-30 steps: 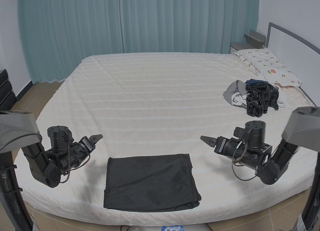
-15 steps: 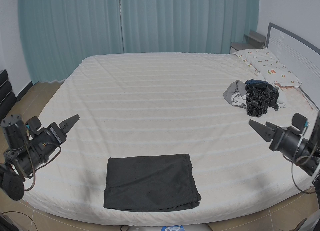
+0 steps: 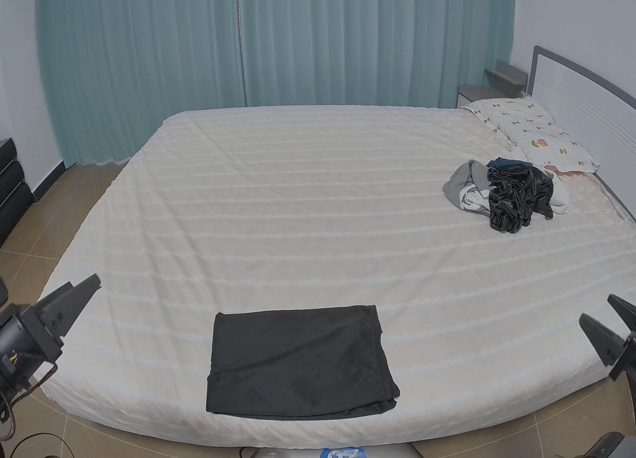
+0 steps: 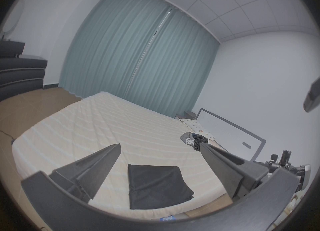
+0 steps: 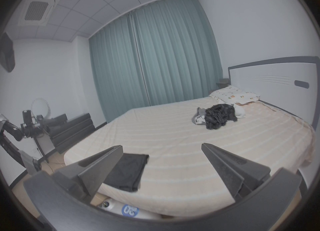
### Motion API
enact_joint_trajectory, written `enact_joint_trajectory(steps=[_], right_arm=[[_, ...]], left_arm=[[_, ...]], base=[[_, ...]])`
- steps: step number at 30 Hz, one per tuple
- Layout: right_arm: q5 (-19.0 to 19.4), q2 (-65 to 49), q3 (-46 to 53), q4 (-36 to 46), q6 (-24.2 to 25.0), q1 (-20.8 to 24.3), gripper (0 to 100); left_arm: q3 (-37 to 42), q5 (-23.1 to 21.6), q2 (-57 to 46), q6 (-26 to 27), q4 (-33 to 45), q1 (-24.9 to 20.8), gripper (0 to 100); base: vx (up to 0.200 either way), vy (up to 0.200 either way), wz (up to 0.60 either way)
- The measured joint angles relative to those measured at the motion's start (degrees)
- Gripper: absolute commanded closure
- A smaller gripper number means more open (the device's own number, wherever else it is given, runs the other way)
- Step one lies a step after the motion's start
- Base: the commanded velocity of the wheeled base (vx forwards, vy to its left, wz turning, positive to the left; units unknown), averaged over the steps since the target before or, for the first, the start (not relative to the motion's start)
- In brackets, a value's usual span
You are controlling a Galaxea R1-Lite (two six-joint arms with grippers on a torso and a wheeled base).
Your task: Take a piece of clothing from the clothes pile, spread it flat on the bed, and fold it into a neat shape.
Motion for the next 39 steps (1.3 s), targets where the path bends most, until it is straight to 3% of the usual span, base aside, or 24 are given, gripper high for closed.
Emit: enact_joint_trajectory(steps=[6,13,17,23,32,39], right_arm=[[-2.4,-13.4,-2.6,21.2,-1.7,-2.5,0],[-6.4,-21.8,-5.7,29.0,-3.0,-8.8,0],[-6.5,-24.8,-5.1,29.8,-3.4,-12.1,0],[-7.4,-29.8,0.1,28.7,-6.1,-11.8,0],[-2.1,-32.1,7.3,11.9,-10.7,-11.3,0],[-1.6,-32.5,9.3,15.1,-9.4,-11.2,0]], left_arm=[[0.9,-0.8,-14.7,4.4,12.5,0.1,0],[2.0,-0.2,-29.5,12.2,24.7,0.8,0],[2.8,1.0,-34.4,15.8,26.9,1.2,0],[5.1,1.8,-39.1,18.1,27.5,2.8,0],[9.5,3.6,-42.6,24.5,26.1,3.7,0],[10.6,4.8,-43.1,23.0,26.4,3.9,0]], base=[[0.0,0.0,0.0],[0.0,0.0,0.0],[0.0,0.0,0.0],[0.0,0.0,0.0],[0.0,0.0,0.0],[0.0,0.0,0.0]])
